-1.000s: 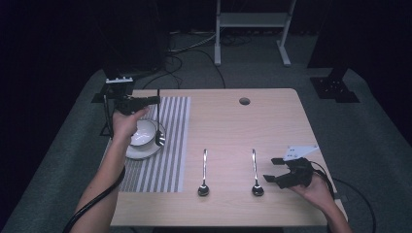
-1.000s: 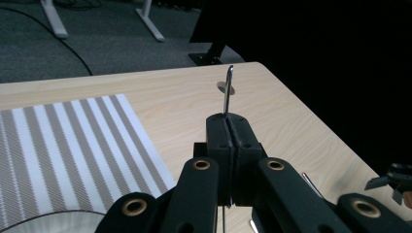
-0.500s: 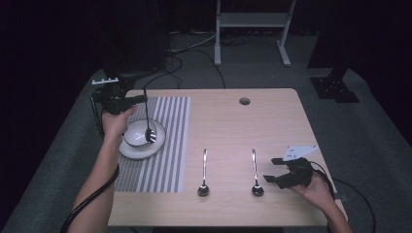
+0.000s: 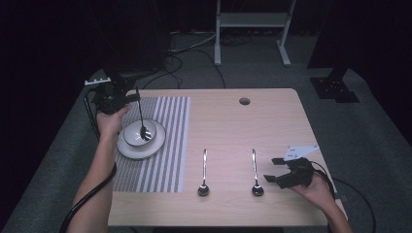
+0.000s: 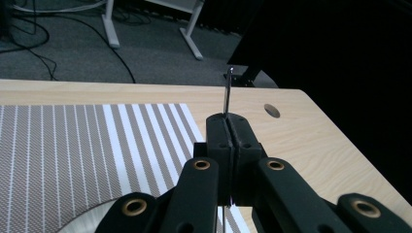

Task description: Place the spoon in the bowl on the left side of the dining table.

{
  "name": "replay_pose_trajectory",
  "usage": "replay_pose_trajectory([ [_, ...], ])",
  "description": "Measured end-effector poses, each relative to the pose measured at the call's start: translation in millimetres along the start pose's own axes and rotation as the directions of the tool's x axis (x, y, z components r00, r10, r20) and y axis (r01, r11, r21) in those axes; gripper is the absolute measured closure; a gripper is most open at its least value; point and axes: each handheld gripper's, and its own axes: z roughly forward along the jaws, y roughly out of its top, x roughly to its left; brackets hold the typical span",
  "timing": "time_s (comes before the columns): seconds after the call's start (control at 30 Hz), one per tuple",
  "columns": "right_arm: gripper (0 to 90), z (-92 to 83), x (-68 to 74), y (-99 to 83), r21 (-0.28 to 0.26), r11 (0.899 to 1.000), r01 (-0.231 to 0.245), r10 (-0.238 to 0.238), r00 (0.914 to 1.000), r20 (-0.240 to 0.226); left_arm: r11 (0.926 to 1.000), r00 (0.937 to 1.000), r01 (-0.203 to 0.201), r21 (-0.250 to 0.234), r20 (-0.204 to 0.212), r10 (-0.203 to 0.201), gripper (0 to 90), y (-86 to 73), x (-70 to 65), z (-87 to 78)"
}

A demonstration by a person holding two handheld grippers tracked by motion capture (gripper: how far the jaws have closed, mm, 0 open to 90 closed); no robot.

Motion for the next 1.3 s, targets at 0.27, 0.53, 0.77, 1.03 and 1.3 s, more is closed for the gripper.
replay_pose_trajectory([
  [0.27,25.0,-1.3,-0.3,0.1,-0.003,1.000,-0.002,0.002,1.0000,0.001,0.9998,0.9989,0.018,-0.004,-0.044,-0.018,89.4,-3.1,7.5,0.1],
  [0.53,25.0,-2.3,-0.8,0.0,-0.006,1.000,-0.003,0.003,1.0000,0.001,0.9991,0.9953,0.034,-0.027,-0.089,-0.036,89.3,-8.3,16.4,-1.2],
  [0.77,25.0,-3.2,-1.2,-0.1,-0.008,1.000,-0.003,0.003,1.0000,0.006,0.9982,0.9902,0.052,-0.029,-0.128,-0.055,89.3,-15.5,26.6,-0.8],
  [1.03,25.0,-0.1,-1.8,-0.6,0.000,1.000,-0.007,0.007,1.0000,0.000,0.9979,0.9851,0.058,-0.028,-0.161,-0.062,89.2,-25.4,38.1,-2.3],
  [1.3,25.0,0.7,-1.8,-0.6,0.002,1.000,-0.006,0.006,1.0000,0.000,0.9973,0.9830,0.068,-0.030,-0.169,-0.072,89.2,-33.4,45.2,-3.5],
])
